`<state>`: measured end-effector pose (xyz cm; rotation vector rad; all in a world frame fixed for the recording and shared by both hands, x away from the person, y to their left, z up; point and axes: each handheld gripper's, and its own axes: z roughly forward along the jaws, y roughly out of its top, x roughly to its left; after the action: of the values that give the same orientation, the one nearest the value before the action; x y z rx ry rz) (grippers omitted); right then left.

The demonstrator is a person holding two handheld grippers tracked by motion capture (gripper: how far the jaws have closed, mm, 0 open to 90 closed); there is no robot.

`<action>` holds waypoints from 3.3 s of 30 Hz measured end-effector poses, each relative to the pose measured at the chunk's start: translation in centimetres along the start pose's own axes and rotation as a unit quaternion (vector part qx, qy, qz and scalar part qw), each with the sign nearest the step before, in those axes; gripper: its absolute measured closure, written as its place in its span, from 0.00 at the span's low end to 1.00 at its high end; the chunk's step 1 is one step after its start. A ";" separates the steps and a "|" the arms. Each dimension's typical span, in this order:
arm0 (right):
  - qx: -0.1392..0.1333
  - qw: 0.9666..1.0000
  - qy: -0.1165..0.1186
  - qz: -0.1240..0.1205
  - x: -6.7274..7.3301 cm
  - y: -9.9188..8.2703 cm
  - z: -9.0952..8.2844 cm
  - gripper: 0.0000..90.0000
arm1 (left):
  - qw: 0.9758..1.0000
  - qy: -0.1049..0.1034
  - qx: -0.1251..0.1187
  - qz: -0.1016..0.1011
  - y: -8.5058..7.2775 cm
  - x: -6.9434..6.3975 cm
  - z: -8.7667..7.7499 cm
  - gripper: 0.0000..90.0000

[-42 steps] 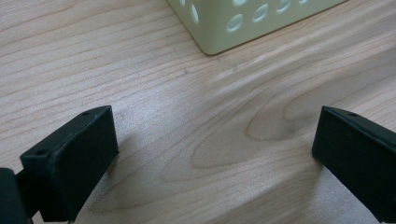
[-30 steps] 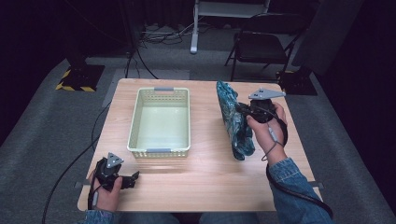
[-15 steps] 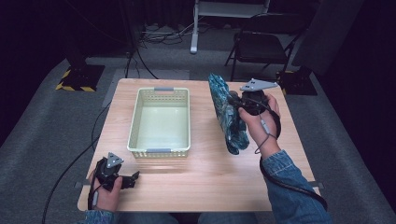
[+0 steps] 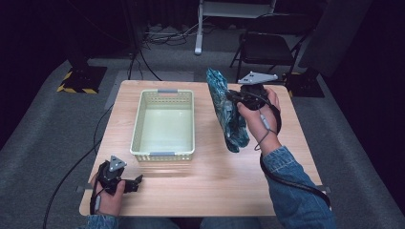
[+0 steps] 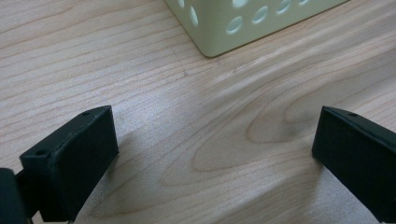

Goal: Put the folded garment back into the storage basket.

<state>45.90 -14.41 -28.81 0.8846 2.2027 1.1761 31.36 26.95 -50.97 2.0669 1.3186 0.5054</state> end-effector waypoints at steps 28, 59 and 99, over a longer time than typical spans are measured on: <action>-0.013 1.000 0.002 -0.013 2.8 4.6 1.8 0.96 | 1.000 0.000 0.001 0.001 0.0 0.0 0.0 0.00; -0.018 0.999 0.037 -0.006 7.0 8.3 5.5 0.96 | 1.000 0.000 0.001 -0.001 0.1 0.0 0.1 0.00; 0.054 0.998 0.033 0.013 9.9 5.8 12.9 0.95 | 1.000 0.000 0.001 0.001 0.1 0.0 0.0 0.00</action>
<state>49.68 2.20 -31.56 0.9324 2.3338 1.1205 31.46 26.94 -50.93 2.0709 1.3180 0.5056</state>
